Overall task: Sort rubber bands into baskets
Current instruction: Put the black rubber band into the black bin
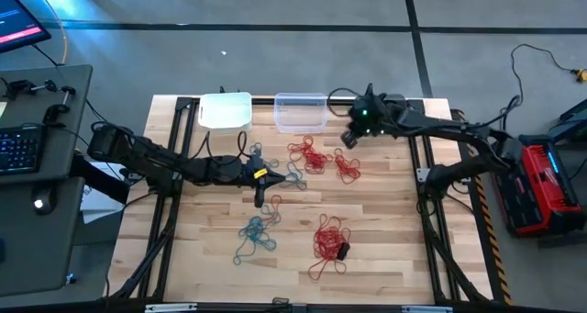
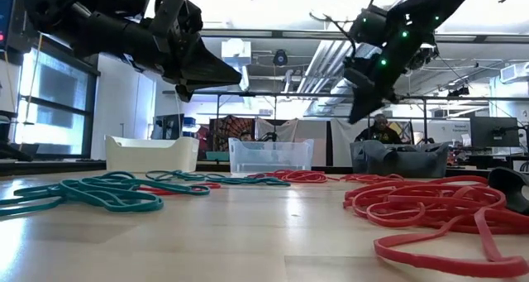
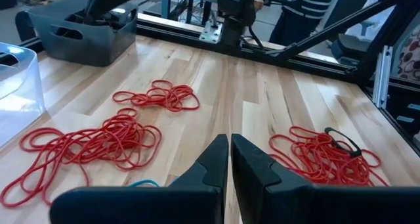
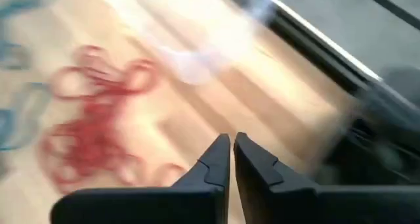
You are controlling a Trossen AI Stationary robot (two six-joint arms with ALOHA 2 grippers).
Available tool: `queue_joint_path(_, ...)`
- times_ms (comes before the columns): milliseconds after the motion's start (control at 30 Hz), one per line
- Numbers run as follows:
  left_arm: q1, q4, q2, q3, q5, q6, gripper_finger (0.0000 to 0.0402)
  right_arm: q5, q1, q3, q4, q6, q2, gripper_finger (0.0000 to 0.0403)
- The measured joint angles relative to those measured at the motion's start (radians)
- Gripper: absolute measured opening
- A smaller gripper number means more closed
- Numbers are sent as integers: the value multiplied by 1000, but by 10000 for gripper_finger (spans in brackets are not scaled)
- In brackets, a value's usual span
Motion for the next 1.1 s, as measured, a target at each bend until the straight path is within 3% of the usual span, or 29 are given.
queue_joint_path(267, 28, 0, 0, 0, 37, -1, 9, 2, 210, -100, 242, 31, 0, 4)
queue_joint_path(533, 28, -4, 0, 0, 63, 2, 9, 108, 449, -104, 256, 58, 0, 2)
queue_joint_path(767, 28, -16, 0, 0, 195, 2, 9, 146, 601, -104, 268, 178, 0, 3)
queue_joint_path(900, 28, -15, 0, 0, 204, 10, 10, 221, 671, -104, 252, 189, 0, 23)
queue_joint_path(1100, 28, -21, 0, 0, 205, 17, 10, 207, 746, -104, 255, 248, 0, 86)
